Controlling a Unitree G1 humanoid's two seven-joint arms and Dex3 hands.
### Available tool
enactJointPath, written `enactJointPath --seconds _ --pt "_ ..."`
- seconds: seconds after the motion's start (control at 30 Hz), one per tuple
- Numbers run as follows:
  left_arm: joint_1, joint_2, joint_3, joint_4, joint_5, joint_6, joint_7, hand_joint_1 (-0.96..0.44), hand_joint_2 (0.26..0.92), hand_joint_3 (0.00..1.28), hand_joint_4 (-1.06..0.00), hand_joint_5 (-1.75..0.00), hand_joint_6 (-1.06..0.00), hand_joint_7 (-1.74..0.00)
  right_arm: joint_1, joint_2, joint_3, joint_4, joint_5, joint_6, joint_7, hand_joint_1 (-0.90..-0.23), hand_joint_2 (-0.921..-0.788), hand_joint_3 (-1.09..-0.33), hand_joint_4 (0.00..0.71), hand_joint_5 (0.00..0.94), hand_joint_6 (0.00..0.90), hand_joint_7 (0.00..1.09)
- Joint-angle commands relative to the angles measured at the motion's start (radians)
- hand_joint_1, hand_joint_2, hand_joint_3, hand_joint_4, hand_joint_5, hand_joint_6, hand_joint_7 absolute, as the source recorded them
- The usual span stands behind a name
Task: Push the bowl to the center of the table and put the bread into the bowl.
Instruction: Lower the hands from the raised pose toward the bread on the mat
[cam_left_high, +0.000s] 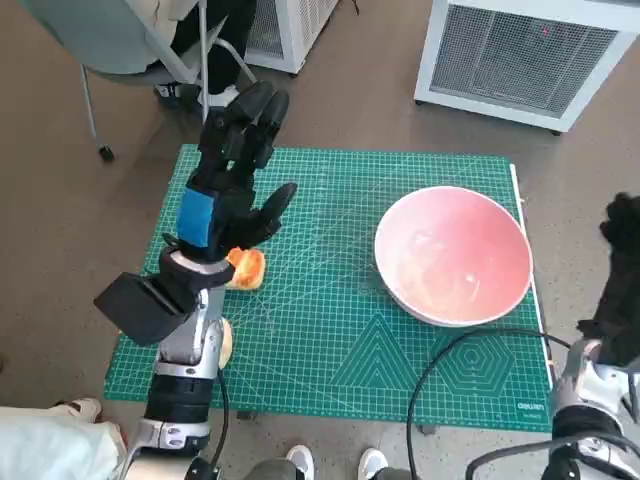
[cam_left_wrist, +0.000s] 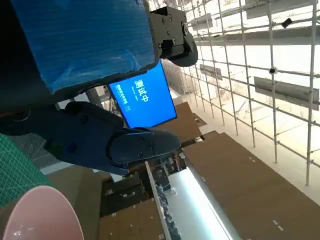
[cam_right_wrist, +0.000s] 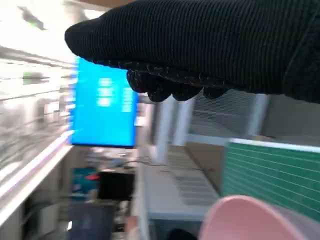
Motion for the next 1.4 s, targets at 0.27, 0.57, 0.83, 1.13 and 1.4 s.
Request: enactJointPath --seconds 0.27,0.57,0.83,1.13,1.4 --pt "0.017 0.018 0.007 -0.015 -0.009 -0.001 -0.008 -0.36 0.921 0.41 -0.23 -0.02 0.00 -0.66 -0.029 0.098 0.032 0.057 -0.029 0.152 -0.028 -0.554 -0.921 -0.806 0.256 0.011 0.221 0.21" --pt "0.028 0.029 0.012 -0.021 -0.013 -0.009 -0.016 -0.37 0.921 0.39 -0.23 -0.02 0.00 -0.64 -0.073 0.154 0.035 0.065 -0.032 0.216 -0.015 -0.553 -0.921 -0.810 0.263 0.009 0.237 0.21" --pt "0.040 0.039 0.021 -0.020 -0.008 -0.021 -0.015 -0.38 0.921 0.39 -0.24 -0.02 0.00 -0.64 -0.109 0.188 0.029 0.069 -0.033 0.251 -0.007 -0.546 -0.921 -0.806 0.271 0.009 0.250 0.21" --pt "0.055 0.053 0.032 -0.025 0.000 -0.030 -0.006 -0.38 0.921 0.38 -0.24 -0.02 -0.02 -0.64 -0.147 0.221 0.036 0.072 -0.042 0.281 -0.008 -0.555 -0.921 -0.792 0.265 0.003 0.253 0.21" --pt "0.075 0.063 0.038 -0.041 0.006 -0.033 0.006 -0.39 0.921 0.38 -0.25 -0.01 -0.04 -0.61 -0.179 0.253 0.051 0.073 -0.055 0.304 -0.030 -0.540 -0.921 -0.796 0.270 0.004 0.250 0.21"
